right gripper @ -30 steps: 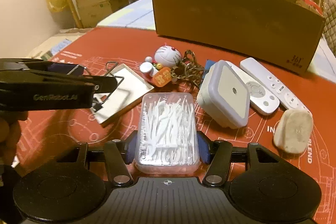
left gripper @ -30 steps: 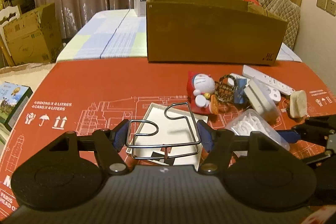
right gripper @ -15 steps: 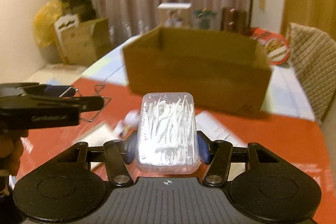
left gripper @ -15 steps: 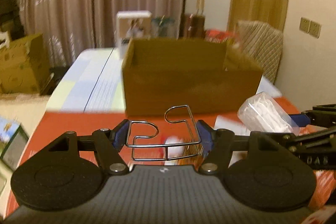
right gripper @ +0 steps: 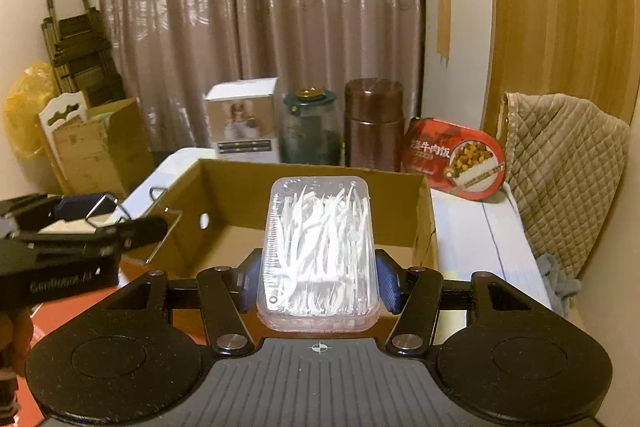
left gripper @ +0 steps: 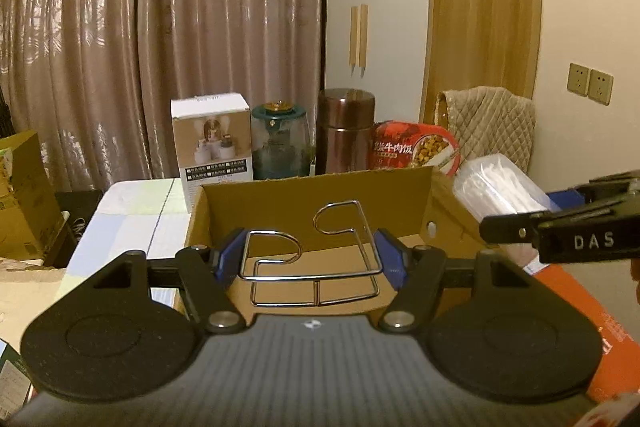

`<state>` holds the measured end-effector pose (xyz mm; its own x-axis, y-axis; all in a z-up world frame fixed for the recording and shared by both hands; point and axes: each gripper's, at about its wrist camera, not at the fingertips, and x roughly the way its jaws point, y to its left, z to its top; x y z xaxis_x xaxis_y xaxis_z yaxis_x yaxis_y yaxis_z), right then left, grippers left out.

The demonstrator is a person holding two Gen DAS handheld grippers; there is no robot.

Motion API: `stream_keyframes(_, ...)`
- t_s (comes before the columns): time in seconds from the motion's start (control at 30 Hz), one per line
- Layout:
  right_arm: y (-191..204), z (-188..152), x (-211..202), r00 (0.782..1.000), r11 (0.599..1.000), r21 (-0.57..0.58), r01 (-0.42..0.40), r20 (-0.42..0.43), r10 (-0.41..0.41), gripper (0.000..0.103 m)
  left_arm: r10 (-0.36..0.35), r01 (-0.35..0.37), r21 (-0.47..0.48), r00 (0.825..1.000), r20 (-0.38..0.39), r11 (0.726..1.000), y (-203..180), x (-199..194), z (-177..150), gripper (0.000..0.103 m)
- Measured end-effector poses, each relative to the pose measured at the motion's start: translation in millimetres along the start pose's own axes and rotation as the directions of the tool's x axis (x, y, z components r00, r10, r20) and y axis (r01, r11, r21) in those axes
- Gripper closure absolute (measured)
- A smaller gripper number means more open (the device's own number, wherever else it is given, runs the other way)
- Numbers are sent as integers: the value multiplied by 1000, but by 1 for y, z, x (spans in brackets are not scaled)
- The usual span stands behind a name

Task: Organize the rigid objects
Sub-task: 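Carry the wire rack and floss-pick box with both tools into the cardboard box, then open the left tool releasing the rack while the right tool releases the floss box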

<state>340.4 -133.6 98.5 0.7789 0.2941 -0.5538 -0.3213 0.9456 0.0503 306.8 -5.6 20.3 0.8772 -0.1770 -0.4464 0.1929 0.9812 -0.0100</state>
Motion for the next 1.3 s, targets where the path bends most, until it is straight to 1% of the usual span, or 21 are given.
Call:
stream_keyframes(0.13, -10, 2, 28, 1000, 1000, 19, 7, -24, -7, 49, -15, 15, -20, 1000, -20, 1000, 10, 23, 4, 38)
stream_keyframes(0.3, -18, -1, 58, 998, 999, 51, 12, -68, -8, 49, -27, 27, -2, 999, -44, 1000, 15, 46, 7, 38)
stream_keyframes(0.47, -22, -6, 78, 996, 998, 58, 17, -92, -11, 49, -46, 44, -19, 995, -87, 999, 20, 66, -2, 38)
stream_keyframes(0.57, -24, -9, 87, 995, 997, 70, 17, -103, -10, 49, -50, 48, -21, 994, -99, 999, 21, 70, -7, 38)
stream_keyframes(0.73, -25, -11, 93, 994, 997, 81, 11, -110, -2, 49, -47, 43, -50, 996, -81, 998, 21, 75, -10, 37)
stream_keyframes(0.77, -25, -12, 93, 994, 996, 83, 11, -110, -2, 49, -42, 37, -64, 996, -76, 997, 23, 75, -11, 29)
stream_keyframes(0.8, -26, -12, 93, 994, 996, 86, 11, -110, -2, 49, -34, 28, -78, 997, -73, 997, 25, 75, -12, 26)
stream_keyframes(0.93, -26, -12, 92, 994, 996, 92, 9, -111, 2, 49, -15, 8, -93, 997, -72, 996, 31, 72, -9, 26)
stream_keyframes(1.07, -26, -12, 90, 993, 995, 95, 10, -114, 1, 49, -3, -4, -88, 997, -78, 996, 31, 72, -7, 26)
stream_keyframes(1.3, -25, -11, 90, 994, 996, 94, 5, -111, 6, 49, -4, -4, -83, 996, -89, 997, 31, 73, -7, 26)
